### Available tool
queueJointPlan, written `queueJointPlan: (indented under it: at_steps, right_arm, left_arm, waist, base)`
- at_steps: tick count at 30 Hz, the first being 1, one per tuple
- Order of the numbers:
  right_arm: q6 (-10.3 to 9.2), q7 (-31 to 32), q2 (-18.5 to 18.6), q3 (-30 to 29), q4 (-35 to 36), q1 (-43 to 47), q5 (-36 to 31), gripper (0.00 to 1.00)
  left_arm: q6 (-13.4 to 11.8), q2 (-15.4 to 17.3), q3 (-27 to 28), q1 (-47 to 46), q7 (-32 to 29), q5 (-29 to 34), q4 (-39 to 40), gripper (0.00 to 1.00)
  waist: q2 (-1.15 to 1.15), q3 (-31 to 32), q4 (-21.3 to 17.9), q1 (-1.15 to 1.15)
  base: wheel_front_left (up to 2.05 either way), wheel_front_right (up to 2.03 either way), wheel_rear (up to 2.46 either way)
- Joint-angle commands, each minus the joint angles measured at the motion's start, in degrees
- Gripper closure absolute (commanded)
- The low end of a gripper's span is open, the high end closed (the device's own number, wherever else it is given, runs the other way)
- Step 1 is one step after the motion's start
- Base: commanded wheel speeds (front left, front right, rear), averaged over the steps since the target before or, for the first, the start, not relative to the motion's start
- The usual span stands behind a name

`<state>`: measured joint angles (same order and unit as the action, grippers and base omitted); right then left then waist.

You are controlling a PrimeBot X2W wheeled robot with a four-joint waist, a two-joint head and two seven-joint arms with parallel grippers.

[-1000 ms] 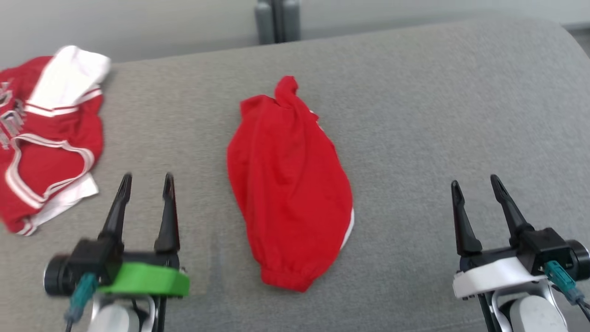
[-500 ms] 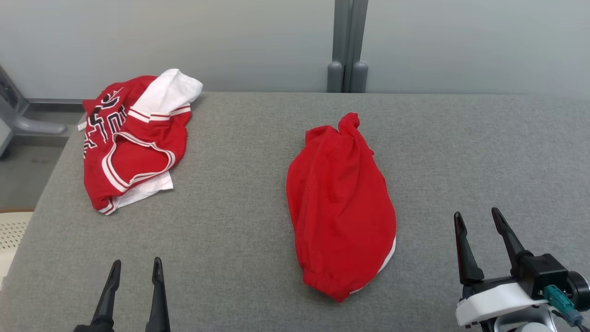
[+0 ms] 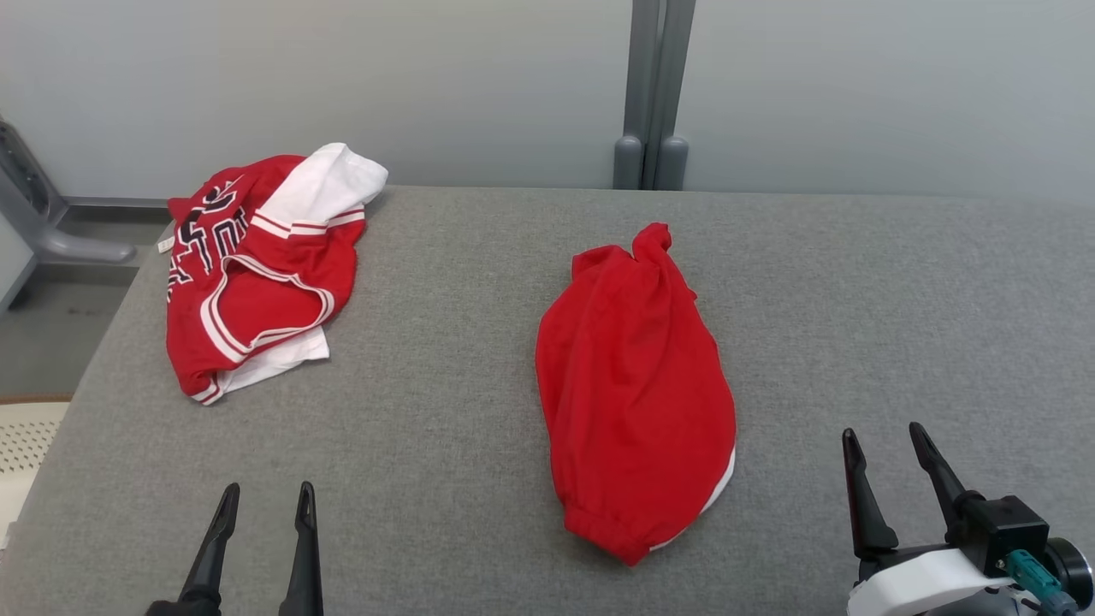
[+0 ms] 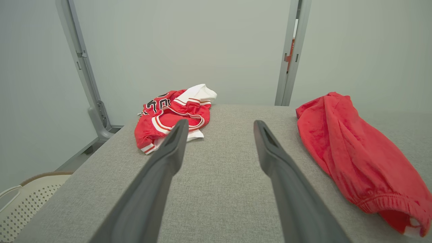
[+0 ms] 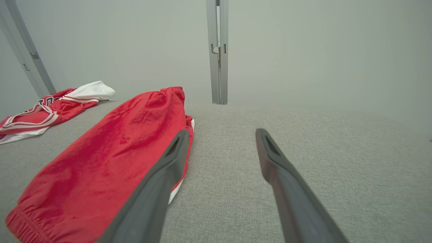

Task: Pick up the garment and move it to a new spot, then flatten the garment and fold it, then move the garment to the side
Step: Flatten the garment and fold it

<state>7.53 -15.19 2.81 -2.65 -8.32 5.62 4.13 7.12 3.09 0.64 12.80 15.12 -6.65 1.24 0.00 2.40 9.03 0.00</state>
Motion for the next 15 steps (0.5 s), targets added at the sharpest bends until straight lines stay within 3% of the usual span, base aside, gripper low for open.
queueJointPlan:
  at_steps: [1, 15]
  right_arm:
    - [-0.08, 0.07, 0.16, -0.09, -0.1, -0.03, 0.42, 0.0]
    - [-0.08, 0.07, 0.14, -0.07, 0.15, -0.9, -0.29, 0.0]
  left_arm:
    - [0.42, -0.06, 0.2, -0.93, 0.05, 0.1, -0.28, 0.0]
    - [0.41, 0.85, -0.82, -1.65, 0.05, -0.88, -0.46, 0.0]
  waist:
    - [0.0, -0.57, -0.9, 0.0]
    - [0.0, -1.8, -2.56, 0.0]
  base:
    - [0.0, 0.0, 0.0]
    - [0.0, 0.0, 0.0]
